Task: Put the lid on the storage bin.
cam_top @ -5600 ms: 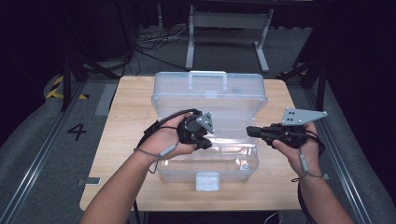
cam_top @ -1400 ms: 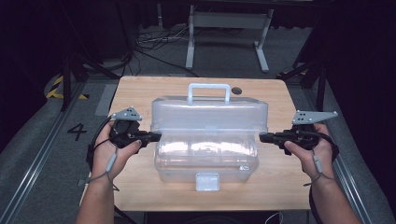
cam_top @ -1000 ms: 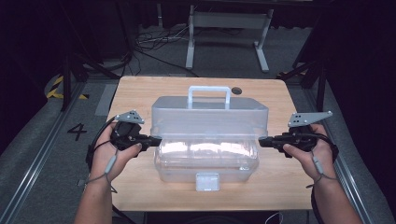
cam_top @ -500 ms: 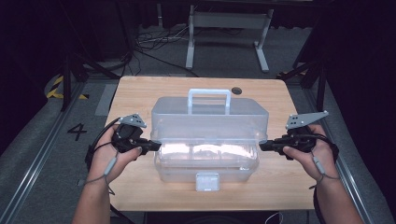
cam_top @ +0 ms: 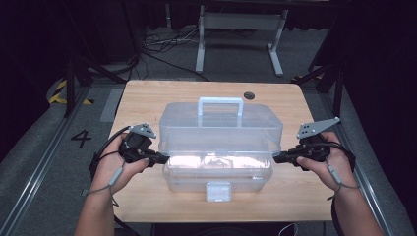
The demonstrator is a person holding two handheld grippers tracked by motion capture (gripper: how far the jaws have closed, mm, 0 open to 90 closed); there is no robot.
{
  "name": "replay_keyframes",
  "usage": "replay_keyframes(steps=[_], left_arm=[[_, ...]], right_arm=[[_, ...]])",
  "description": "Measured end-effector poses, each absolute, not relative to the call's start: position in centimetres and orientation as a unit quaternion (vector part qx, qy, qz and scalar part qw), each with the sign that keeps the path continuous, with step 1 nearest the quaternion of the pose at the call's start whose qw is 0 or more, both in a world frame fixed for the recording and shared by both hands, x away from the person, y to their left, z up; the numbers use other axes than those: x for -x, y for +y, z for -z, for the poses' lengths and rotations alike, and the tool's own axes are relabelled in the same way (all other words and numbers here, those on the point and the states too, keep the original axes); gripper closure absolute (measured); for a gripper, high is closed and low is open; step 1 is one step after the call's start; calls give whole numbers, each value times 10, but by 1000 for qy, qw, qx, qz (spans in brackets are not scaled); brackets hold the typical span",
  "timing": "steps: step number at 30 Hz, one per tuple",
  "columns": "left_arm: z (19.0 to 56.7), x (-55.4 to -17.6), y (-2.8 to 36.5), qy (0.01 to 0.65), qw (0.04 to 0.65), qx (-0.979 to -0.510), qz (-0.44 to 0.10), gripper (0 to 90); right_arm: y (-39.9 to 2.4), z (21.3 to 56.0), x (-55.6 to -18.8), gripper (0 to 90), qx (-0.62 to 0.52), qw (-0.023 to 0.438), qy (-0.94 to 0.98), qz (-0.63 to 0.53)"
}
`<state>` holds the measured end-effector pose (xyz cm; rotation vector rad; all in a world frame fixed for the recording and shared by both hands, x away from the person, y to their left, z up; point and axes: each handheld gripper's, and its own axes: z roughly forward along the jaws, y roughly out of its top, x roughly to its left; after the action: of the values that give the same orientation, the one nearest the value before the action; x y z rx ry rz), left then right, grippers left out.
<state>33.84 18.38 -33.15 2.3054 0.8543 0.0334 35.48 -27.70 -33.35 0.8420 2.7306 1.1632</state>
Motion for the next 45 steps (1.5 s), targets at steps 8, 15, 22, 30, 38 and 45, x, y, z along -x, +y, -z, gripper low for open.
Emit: replay_keyframes(steps=[8, 15, 22, 30, 38, 45], left_arm=[[334, -338, 184, 325, 323, -889, -2, 869], [335, -337, 184, 323, 307, -895, 9, 878], [337, -338, 185, 317, 297, -901, 16, 885], [337, -336, 187, 318, 291, -902, 19, 888], [337, -336, 190, 316, 283, -905, 24, 886], [339, -335, 191, 311, 277, -909, 29, 886]], right_arm=[[-277, 334, -354, 875, -270, 25, 892, -361], [-276, 336, -354, 880, -264, 20, 902, -341], [-275, 337, -354, 879, -258, 14, 909, -328], [-273, 340, -354, 878, -254, 8, 914, -315], [-271, 342, -354, 877, -250, 1, 920, -303], [-270, 345, -355, 877, -248, -7, 924, -290]])
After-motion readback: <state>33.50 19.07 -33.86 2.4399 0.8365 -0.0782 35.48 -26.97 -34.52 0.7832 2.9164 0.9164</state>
